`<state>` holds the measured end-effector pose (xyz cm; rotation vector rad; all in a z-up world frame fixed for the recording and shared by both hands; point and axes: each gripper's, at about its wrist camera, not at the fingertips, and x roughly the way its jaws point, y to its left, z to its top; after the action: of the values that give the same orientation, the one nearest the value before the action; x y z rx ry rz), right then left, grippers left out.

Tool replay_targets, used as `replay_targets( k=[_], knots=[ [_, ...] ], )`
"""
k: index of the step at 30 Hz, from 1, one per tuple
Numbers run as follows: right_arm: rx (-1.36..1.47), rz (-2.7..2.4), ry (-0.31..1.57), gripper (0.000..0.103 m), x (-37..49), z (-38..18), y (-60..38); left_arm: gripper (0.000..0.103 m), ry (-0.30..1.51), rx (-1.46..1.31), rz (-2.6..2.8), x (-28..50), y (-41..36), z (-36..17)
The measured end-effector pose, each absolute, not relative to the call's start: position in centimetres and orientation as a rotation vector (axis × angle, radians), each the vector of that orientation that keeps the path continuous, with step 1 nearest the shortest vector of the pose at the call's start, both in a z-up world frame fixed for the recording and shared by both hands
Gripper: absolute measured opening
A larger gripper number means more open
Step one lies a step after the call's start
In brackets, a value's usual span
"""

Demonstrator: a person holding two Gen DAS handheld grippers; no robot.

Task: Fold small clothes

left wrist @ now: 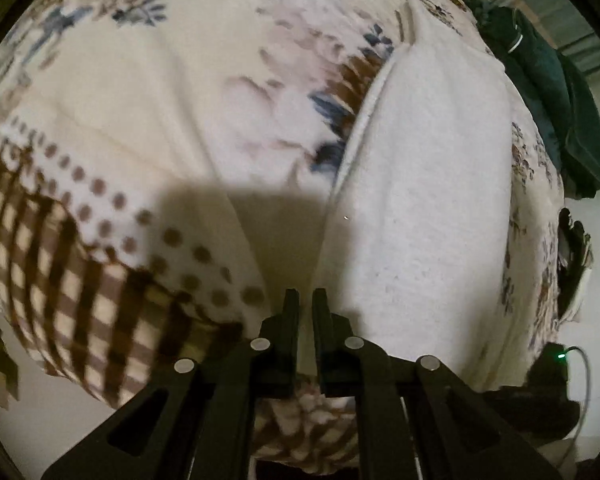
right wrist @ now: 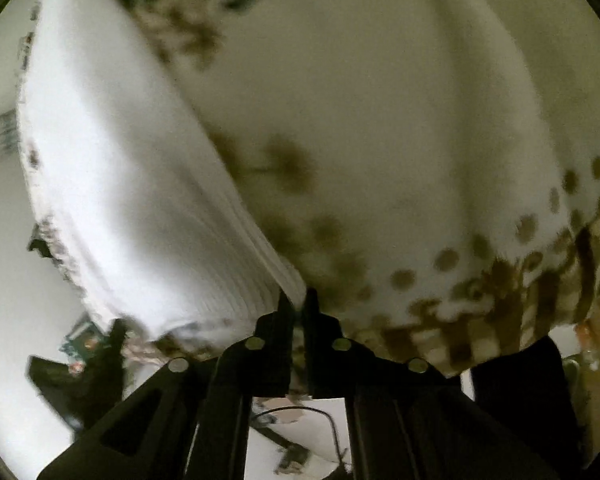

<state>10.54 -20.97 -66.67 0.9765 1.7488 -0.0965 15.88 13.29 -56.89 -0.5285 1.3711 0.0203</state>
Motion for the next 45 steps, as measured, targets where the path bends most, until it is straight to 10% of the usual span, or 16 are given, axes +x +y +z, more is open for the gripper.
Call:
replay_targets(
  k=[4, 8, 22, 27, 30, 45],
  knots=[
    [1.021, -0.035, 1.699, 0.003, 10.6, -66.1, -21.4, 0.028, 1.394, -0.541, 0.000, 16.5, 11.7, -58.4],
    [1.051, -0.011, 1.677, 0.003, 10.9, -64.9, -22.3, 0.007, 1.352, -0.506, 0.025, 16.4, 10.8, -58.5],
    [0.883, 0.115, 1.837, 0.005, 13.8, -67.2, -18.1, 0.011, 1.329, -0.597, 0.023, 16.0, 14.3, -57.7],
    [0.902, 0.223, 1.835, 0.057, 14.1, -64.6, -19.6, 0.029, 1.316, -0.610, -0.012, 15.2, 14.4, -55.6],
    [0.930, 0.229, 1.777, 0.057, 14.5, -63.2, -21.0, 0.053, 1.316, -0.609, -0.013, 15.3, 14.7, -55.8],
    [1.155, 0.298, 1.615, 0.060, 18.3, -67.8, -17.7, 0.054, 1.368, -0.626, -0.188, 19.2, 13.5, -60.4]
  ],
)
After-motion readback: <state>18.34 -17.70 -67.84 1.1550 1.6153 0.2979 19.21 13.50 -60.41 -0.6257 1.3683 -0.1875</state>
